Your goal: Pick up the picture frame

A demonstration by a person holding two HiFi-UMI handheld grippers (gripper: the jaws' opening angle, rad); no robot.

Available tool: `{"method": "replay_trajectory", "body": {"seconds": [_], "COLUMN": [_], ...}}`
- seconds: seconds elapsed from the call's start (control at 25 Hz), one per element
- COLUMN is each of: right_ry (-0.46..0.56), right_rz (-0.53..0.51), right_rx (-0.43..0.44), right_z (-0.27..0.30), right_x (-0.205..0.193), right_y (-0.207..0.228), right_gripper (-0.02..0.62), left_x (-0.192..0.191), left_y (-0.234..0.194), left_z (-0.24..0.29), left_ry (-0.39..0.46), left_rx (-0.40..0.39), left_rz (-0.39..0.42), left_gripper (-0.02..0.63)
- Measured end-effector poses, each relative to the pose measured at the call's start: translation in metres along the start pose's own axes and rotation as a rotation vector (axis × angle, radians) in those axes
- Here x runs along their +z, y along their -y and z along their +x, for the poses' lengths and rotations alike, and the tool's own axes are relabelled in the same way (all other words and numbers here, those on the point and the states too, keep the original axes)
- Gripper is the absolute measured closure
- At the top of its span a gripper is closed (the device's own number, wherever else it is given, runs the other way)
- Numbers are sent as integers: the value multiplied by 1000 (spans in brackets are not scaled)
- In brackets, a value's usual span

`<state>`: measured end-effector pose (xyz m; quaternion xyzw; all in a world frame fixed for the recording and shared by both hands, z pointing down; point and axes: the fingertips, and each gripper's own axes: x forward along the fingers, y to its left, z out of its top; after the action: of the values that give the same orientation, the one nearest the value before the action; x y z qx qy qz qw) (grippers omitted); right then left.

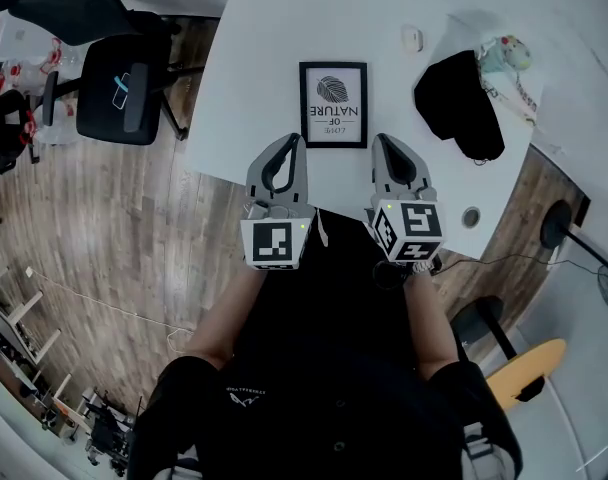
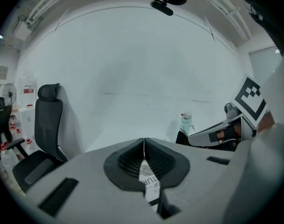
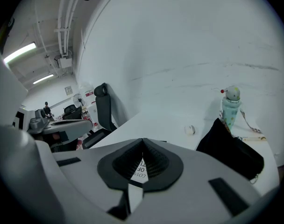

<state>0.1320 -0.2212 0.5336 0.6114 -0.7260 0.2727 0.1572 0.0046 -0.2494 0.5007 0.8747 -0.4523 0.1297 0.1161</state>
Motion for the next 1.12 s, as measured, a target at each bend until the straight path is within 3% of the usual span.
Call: {"method": "replay_trajectory", "body": {"seconds": [0.44, 0.64, 1.12], "right_ry": [-137, -204, -353], "right_rz": [32, 63, 103], "right_rx": [-14, -15, -16], "right_z": [46, 61, 98], "right_x": [-34, -53, -102], "right_y": [20, 28, 41], "right_gripper": [568, 554, 524], "left_x": [-74, -97, -162], "left_y": [-15, -17, -14], "left_z": [41, 53, 78], "left_ry": [-249, -320, -546], "left_rx": [-35, -47, -65], "left_rz": [-169, -191, -256], "left_gripper": [597, 594, 495]}}
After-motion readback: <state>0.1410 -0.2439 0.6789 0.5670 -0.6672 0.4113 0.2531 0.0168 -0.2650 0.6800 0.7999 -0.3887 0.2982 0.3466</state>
